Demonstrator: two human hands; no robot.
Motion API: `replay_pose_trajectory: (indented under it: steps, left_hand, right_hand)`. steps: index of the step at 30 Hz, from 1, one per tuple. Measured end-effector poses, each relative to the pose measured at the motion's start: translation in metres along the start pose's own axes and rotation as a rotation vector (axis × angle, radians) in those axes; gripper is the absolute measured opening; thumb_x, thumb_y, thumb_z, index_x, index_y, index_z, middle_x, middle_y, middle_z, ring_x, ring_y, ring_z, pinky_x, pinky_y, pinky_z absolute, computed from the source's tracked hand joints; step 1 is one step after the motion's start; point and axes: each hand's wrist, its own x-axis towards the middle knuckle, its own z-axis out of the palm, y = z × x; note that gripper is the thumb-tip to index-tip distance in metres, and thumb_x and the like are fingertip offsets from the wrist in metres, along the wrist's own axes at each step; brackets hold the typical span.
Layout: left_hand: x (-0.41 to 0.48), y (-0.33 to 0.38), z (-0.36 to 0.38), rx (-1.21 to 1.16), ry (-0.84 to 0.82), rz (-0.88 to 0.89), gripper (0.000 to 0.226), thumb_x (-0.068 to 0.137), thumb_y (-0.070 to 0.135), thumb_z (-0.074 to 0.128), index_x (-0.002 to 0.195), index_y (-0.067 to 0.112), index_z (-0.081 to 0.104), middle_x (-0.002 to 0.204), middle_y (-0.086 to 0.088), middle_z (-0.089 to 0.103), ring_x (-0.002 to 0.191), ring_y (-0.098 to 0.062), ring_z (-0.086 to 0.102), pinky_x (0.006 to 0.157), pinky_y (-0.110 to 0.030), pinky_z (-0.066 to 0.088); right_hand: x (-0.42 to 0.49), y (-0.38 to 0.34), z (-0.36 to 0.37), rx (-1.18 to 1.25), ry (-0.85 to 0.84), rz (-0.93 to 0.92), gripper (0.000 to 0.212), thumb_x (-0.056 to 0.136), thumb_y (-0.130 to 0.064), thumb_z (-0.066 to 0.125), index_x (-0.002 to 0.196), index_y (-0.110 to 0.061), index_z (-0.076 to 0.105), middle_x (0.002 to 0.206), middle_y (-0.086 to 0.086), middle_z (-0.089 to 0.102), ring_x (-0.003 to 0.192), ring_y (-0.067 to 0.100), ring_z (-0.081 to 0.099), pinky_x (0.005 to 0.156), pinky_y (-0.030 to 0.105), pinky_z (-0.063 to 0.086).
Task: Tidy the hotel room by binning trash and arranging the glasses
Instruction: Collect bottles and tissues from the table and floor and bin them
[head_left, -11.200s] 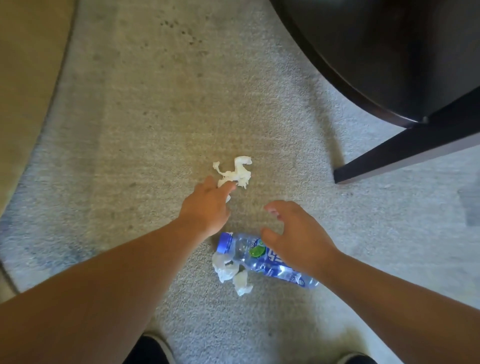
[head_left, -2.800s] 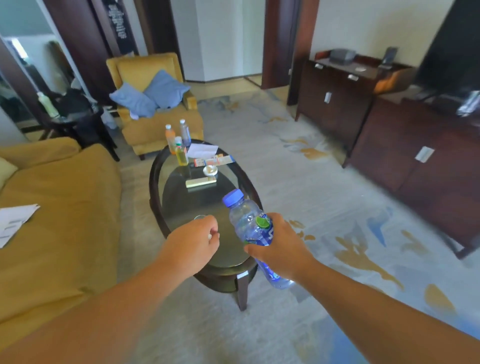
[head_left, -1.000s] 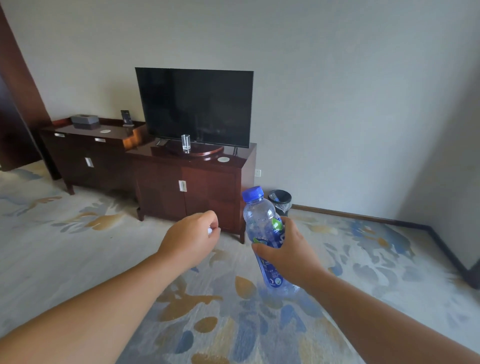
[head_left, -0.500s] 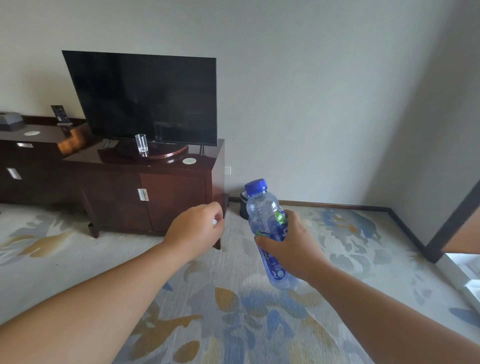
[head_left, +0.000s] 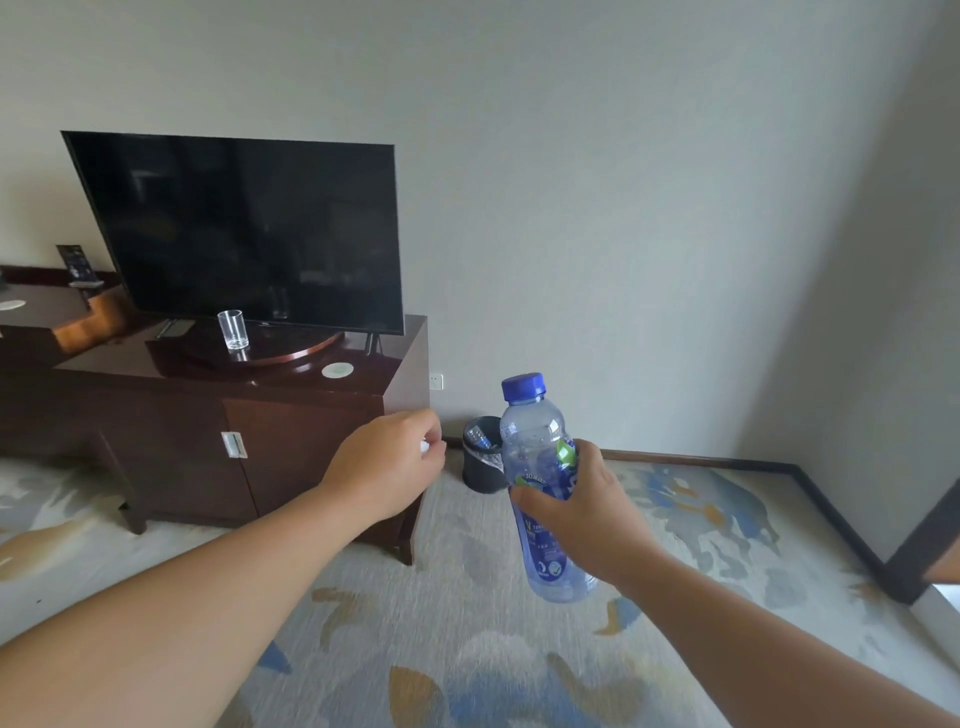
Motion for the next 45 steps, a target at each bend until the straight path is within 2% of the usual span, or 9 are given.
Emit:
replay_pose_trajectory:
  steps: [10, 14, 19, 21, 25, 30, 36, 45]
  left_hand:
    - [0.109, -0.011, 0.053, 0.013, -0.045, 0.01, 0.01, 0.093, 0.029, 0.051, 0.088, 0.022, 0.056, 0.087, 0.008, 0.062, 0.081, -0.018, 0.057, 0.067, -0.034, 0.051]
    - [0.158, -0.034, 0.075, 0.02, -0.046, 0.047, 0.011, 0.094, 0.028, 0.049, 0.087, 0.022, 0.054, 0.084, 0.008, 0.061, 0.077, -0.017, 0.056, 0.06, -0.029, 0.042]
    - [0.233, -0.078, 0.09, 0.005, -0.058, 0.062, 0.01, 0.094, 0.032, 0.049, 0.089, 0.025, 0.055, 0.082, 0.01, 0.059, 0.076, -0.016, 0.058, 0.069, -0.037, 0.054]
    - [0.262, -0.093, 0.092, 0.0, -0.077, 0.086, 0.01, 0.094, 0.031, 0.048, 0.089, 0.025, 0.055, 0.083, 0.009, 0.059, 0.074, -0.015, 0.057, 0.065, -0.032, 0.052]
    - [0.317, -0.116, 0.096, -0.013, -0.073, 0.128, 0.013, 0.094, 0.026, 0.048, 0.093, 0.018, 0.057, 0.08, 0.008, 0.053, 0.073, -0.017, 0.053, 0.055, -0.027, 0.036]
    - [0.375, -0.138, 0.117, -0.033, -0.085, 0.13, 0.014, 0.094, 0.027, 0.049, 0.094, 0.016, 0.057, 0.082, 0.007, 0.054, 0.073, -0.019, 0.054, 0.058, -0.027, 0.036]
    - [0.445, -0.15, 0.16, -0.034, -0.126, 0.095, 0.016, 0.094, 0.029, 0.049, 0.097, 0.017, 0.058, 0.084, 0.006, 0.056, 0.074, -0.018, 0.051, 0.058, -0.027, 0.033]
    - [0.574, -0.148, 0.227, -0.005, -0.132, 0.006, 0.015, 0.094, 0.028, 0.049, 0.097, 0.016, 0.057, 0.082, 0.007, 0.052, 0.074, -0.019, 0.048, 0.06, -0.028, 0.032]
  right_hand:
    - [0.117, 0.031, -0.007, 0.04, -0.004, 0.048, 0.046, 0.08, -0.049, 0.069, 0.111, -0.028, 0.041, 0.097, -0.007, 0.058, 0.082, 0.009, 0.06, 0.069, 0.032, 0.055]
    - [0.174, 0.026, 0.005, 0.043, 0.017, 0.049, 0.048, 0.078, -0.048, 0.07, 0.11, -0.027, 0.042, 0.096, -0.008, 0.058, 0.083, 0.009, 0.061, 0.073, 0.034, 0.054]
    - [0.253, 0.011, 0.023, 0.045, 0.057, 0.055, 0.049, 0.078, -0.047, 0.07, 0.112, -0.028, 0.042, 0.099, -0.007, 0.058, 0.084, 0.009, 0.061, 0.073, 0.034, 0.055]
    - [0.283, 0.005, 0.029, 0.034, 0.077, 0.073, 0.049, 0.077, -0.048, 0.071, 0.111, -0.027, 0.042, 0.099, -0.007, 0.058, 0.085, 0.01, 0.062, 0.075, 0.036, 0.055]
    - [0.338, -0.004, 0.04, 0.051, 0.105, 0.089, 0.052, 0.077, -0.048, 0.072, 0.113, -0.027, 0.041, 0.1, -0.007, 0.058, 0.085, 0.009, 0.061, 0.074, 0.034, 0.055]
    - [0.398, -0.003, 0.049, -0.027, 0.081, 0.067, 0.055, 0.077, -0.049, 0.07, 0.117, -0.028, 0.038, 0.102, -0.007, 0.055, 0.083, 0.004, 0.057, 0.061, 0.024, 0.044]
    - [0.48, 0.018, 0.046, -0.026, 0.08, 0.082, 0.055, 0.076, -0.05, 0.071, 0.115, -0.028, 0.04, 0.106, -0.005, 0.055, 0.083, 0.004, 0.057, 0.059, 0.021, 0.041]
    - [0.633, 0.063, 0.018, -0.028, 0.035, 0.07, 0.064, 0.078, -0.047, 0.07, 0.128, -0.023, 0.039, 0.116, -0.004, 0.046, 0.091, 0.01, 0.053, 0.073, 0.027, 0.04]
